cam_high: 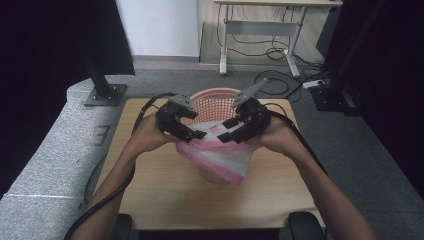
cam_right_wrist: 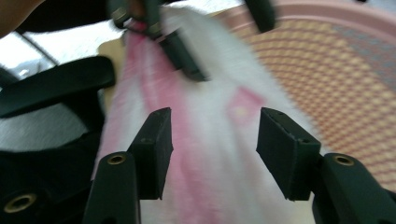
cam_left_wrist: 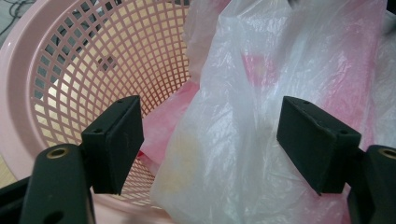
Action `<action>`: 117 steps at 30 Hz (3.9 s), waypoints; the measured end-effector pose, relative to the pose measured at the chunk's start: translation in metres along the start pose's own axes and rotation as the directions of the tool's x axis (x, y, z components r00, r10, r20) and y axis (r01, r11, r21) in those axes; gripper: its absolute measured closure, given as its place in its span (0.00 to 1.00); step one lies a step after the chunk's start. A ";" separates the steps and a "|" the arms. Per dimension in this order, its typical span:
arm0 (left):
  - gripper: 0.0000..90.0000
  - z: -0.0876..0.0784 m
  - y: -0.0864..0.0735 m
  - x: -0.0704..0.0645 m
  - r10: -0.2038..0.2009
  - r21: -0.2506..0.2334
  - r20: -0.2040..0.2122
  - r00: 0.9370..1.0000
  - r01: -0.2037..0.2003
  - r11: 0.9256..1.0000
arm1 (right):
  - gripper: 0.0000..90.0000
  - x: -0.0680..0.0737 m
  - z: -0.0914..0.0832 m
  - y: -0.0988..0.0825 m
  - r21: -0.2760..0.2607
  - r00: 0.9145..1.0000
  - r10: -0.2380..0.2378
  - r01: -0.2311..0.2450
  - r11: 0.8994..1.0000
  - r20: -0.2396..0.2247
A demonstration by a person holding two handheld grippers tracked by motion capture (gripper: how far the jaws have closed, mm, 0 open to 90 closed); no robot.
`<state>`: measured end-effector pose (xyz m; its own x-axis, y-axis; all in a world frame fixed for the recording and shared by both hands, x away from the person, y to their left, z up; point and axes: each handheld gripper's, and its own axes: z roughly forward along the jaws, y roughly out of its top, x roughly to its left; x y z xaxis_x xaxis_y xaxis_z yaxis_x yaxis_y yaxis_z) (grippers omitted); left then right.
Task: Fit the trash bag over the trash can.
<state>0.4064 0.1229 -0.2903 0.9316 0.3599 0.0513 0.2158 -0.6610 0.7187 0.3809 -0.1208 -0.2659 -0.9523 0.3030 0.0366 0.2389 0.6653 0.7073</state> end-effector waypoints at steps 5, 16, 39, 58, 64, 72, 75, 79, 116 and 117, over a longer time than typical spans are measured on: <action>0.25 -0.011 0.003 -0.001 0.011 -0.007 0.012 1.000 -0.011 1.000 | 0.80 0.000 0.017 -0.005 0.052 0.998 -0.018 0.021 0.998 -0.052; 0.34 -0.024 0.009 -0.009 0.071 -0.002 0.103 0.992 -0.072 0.997 | 0.99 -0.010 -0.003 0.003 -0.011 0.999 0.020 -0.019 1.000 0.031; 0.96 -0.026 0.013 0.006 -0.027 0.024 0.059 0.998 0.026 0.999 | 0.75 -0.025 -0.026 0.019 -0.049 0.995 0.051 -0.047 0.998 0.088; 0.96 -0.019 0.015 0.022 -0.111 -0.017 -0.048 0.993 0.110 0.994 | 0.99 -0.006 0.027 0.023 0.034 0.989 -0.097 0.094 0.995 0.108; 0.96 -0.027 -0.004 0.041 -0.180 -0.056 -0.131 0.975 0.175 0.983 | 0.98 -0.028 -0.009 -0.013 0.031 0.983 -0.023 0.017 0.999 0.182; 0.96 -0.046 -0.033 0.061 -0.259 -0.064 -0.217 0.941 0.251 0.966 | 0.98 -0.059 -0.057 -0.067 0.027 0.948 0.113 -0.127 0.992 0.296; 0.95 -0.048 -0.036 0.061 -0.262 -0.070 -0.212 0.942 0.253 0.965 | 0.94 -0.062 -0.064 -0.074 0.012 0.949 0.139 -0.149 0.989 0.284; 0.94 -0.047 -0.032 0.060 -0.252 -0.070 -0.201 0.947 0.243 0.967 | 0.70 -0.058 -0.065 -0.065 -0.014 0.955 0.128 -0.129 0.991 0.269; 0.76 -0.042 -0.056 0.073 -0.302 -0.057 -0.307 0.903 0.299 0.953 | 0.89 -0.055 -0.087 -0.121 0.077 0.950 0.146 -0.173 0.982 0.278; 0.66 -0.043 -0.055 0.073 -0.294 -0.056 -0.295 0.909 0.291 0.955 | 0.81 -0.054 -0.088 -0.120 0.059 0.949 0.152 -0.175 0.983 0.277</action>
<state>0.4500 0.2140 -0.2962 0.6974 0.7156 0.0396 0.4608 -0.4899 0.7401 0.3874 -0.2768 -0.2904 -0.8148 0.5773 -0.0530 0.4122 0.6411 0.6473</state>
